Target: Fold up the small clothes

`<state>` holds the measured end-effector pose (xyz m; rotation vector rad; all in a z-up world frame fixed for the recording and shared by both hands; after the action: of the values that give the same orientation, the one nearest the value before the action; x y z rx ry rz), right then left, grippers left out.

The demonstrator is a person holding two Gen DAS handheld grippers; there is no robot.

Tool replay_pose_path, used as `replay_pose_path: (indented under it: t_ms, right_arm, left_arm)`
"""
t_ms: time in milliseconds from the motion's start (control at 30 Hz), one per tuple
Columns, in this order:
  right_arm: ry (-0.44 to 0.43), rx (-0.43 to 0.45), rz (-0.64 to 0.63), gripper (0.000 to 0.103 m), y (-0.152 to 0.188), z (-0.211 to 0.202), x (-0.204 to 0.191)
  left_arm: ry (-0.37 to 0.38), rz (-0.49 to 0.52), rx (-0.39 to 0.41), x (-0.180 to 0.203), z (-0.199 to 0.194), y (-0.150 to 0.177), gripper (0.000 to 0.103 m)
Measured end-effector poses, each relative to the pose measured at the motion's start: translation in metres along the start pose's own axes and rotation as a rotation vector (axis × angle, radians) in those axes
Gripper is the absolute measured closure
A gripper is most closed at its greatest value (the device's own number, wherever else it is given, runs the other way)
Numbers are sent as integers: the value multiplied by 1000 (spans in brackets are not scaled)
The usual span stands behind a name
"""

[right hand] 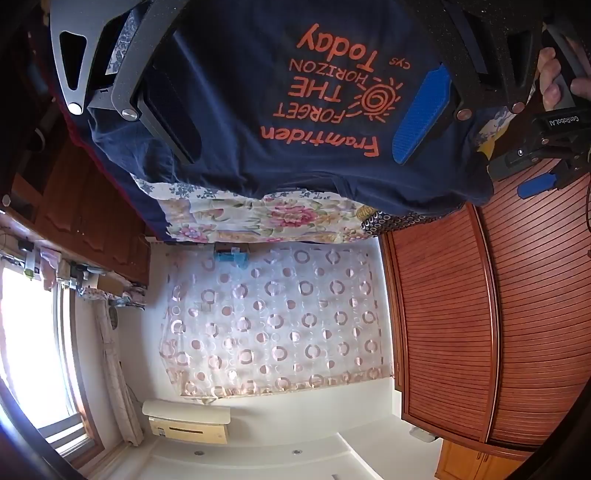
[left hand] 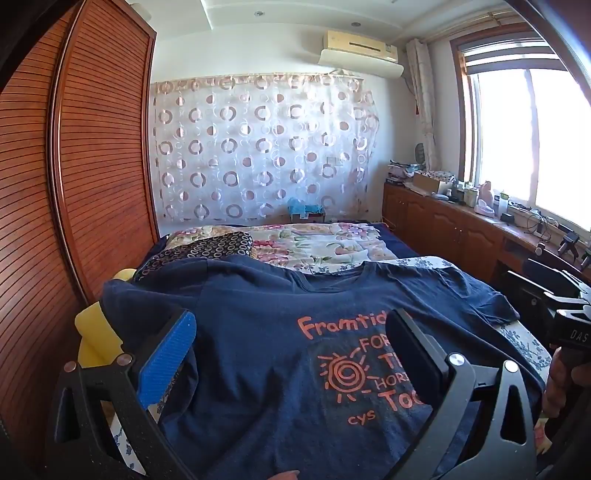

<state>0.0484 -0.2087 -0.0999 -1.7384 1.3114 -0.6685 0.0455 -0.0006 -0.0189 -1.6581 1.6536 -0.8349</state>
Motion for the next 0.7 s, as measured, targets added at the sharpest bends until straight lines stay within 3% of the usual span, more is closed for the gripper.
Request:
replay_pose_path:
  t_ms: [700]
  right_arm:
    - [-1, -1, 0, 0, 2, -1, -1]
  left_arm:
    - [15, -11, -12, 0, 4, 2, 0]
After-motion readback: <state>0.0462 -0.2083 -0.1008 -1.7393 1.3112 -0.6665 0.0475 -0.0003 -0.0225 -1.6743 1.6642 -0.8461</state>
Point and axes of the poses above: each gripper's, at about its wrist camera, not at the fingertips, and z roughly the way its jaws point, x to its right, y to its underside, the point moved 5 cm from there along z, roughly the way its jaws point, and after that the axes turned 14 degrees about -x, right-handed, at the moved point
